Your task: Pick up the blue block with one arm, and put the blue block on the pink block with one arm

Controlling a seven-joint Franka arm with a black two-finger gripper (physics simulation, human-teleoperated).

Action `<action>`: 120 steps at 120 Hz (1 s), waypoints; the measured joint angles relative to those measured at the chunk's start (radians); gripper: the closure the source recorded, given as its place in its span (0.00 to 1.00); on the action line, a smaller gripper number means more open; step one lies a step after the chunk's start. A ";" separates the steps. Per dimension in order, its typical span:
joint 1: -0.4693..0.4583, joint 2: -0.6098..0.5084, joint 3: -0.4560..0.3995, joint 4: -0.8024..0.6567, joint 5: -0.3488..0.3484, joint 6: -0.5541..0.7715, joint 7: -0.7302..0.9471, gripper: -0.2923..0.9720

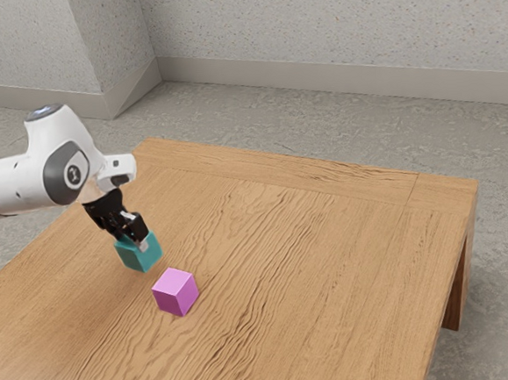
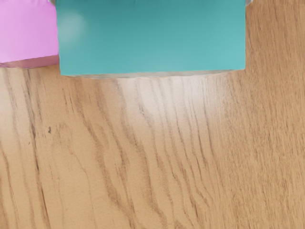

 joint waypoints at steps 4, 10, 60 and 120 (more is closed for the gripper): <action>-0.005 -0.028 -0.006 -0.025 0.001 -0.003 -0.011 0.47; -0.010 -0.057 -0.018 -0.048 0.002 -0.008 -0.029 0.47; -0.029 -0.141 -0.085 -0.104 0.066 -0.035 -0.234 0.46; -0.051 -0.130 -0.119 -0.107 0.153 -0.032 -0.424 0.47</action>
